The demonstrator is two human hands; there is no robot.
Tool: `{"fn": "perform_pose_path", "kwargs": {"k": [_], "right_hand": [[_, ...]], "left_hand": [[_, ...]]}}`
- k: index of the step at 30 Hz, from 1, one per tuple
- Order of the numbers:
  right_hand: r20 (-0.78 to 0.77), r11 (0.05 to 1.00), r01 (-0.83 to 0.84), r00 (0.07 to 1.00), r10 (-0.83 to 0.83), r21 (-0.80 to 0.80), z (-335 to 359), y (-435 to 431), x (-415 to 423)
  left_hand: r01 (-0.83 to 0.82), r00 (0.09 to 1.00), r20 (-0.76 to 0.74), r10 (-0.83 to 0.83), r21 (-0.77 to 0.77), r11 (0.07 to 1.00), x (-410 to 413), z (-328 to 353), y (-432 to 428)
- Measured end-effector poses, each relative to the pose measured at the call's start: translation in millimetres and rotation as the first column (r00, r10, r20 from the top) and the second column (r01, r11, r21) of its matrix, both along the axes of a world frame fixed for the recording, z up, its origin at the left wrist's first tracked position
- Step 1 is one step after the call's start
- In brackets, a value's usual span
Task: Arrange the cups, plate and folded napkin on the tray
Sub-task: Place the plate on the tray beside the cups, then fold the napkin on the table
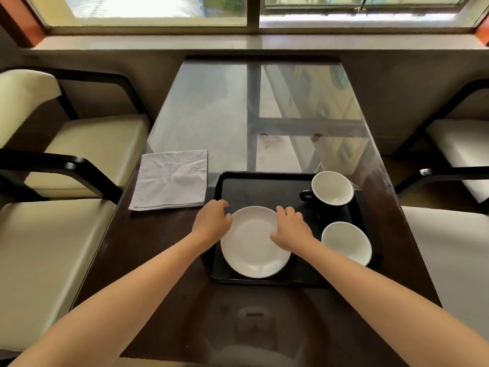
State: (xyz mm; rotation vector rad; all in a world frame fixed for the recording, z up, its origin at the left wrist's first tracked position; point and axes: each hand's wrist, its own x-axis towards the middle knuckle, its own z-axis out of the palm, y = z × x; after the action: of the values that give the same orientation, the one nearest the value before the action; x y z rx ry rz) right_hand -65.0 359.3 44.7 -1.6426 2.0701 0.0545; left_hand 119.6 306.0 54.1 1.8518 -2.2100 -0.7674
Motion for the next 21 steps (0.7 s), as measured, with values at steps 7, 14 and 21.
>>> {"fn": "perform_pose_path", "kwargs": {"k": [7,14,21], "right_hand": [[0.008,0.988,-0.150,0.989,0.150,-0.045,30.4,-49.6,-8.5],[0.104,0.962,-0.248,0.960,0.259,-0.110,58.2,-119.6,23.5],[0.133,0.958,-0.259,0.952,0.275,-0.122,42.2,-181.1,72.6]], "left_hand": [[-0.020,0.996,-0.085,0.010,-0.119,0.993,35.6,18.6,-35.8],[-0.093,0.995,0.029,0.095,-0.066,0.993,87.9,28.1,-72.2],[-0.097,0.990,0.103,0.098,-0.017,0.995,121.2,5.4,-120.1]]}}
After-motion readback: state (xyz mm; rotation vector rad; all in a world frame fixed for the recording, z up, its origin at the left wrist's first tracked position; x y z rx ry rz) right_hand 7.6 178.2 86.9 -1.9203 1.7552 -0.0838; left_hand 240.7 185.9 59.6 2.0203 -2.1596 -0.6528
